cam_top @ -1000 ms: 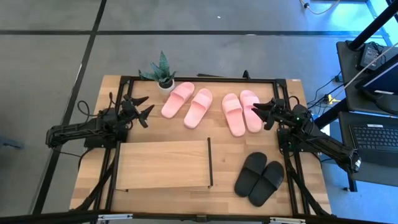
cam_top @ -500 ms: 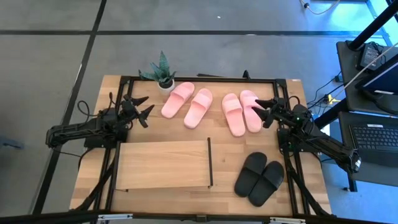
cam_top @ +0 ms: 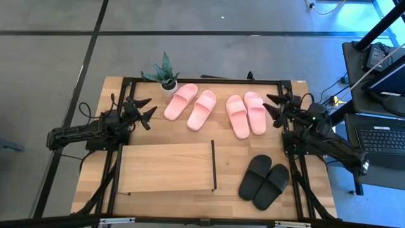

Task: Pick and place slides into the shelf
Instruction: Put the black slide on the shelf

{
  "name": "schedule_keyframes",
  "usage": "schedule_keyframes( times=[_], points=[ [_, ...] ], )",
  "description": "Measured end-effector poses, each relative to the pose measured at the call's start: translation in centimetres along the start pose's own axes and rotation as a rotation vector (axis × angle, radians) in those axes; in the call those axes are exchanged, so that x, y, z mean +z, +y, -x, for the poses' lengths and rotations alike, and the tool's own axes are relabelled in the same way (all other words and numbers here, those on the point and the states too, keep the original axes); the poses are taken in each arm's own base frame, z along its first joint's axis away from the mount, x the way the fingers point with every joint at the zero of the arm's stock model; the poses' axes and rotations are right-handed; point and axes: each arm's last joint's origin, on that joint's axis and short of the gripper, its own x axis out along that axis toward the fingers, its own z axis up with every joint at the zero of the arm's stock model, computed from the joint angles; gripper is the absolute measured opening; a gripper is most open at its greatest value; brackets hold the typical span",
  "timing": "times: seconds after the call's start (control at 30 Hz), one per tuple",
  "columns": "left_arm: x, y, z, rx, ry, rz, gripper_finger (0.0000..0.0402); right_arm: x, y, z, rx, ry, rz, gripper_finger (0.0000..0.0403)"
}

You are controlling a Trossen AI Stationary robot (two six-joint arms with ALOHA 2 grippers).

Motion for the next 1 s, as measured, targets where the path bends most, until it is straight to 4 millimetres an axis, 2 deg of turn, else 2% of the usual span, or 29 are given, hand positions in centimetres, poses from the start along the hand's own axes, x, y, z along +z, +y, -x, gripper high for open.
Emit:
schedule_keyframes(
  times=[0.27, 0.43, 0.6, 0.8, 1.0],
  points=[
    [0.0, 0.0, 0.0, 0.000, 0.000, -0.001, 0.0242, 5.9, 1.5, -0.9, -0.028, 0.236, 0.101, 0.0271],
    [0.0, 0.0, 0.0, 0.000, 0.000, -0.001, 0.0242, 9.2, 2.6, -2.8, 0.027, 0.355, 0.152, 0.0271],
    [0.0, 0.0, 0.0, 0.000, 0.000, -0.001, 0.0242, 11.4, 3.5, -4.7, 0.039, 0.516, 0.196, 0.0271],
    [0.0, 0.0, 0.0, 0.000, 0.000, -0.002, 0.0242, 12.4, 4.7, -7.1, -0.006, 0.728, 0.189, 0.0271],
    [0.0, 0.0, 0.0, 0.000, 0.000, -0.002, 0.0242, 11.4, 6.0, -9.3, -0.027, 0.913, 0.187, 0.0271]
  ],
)
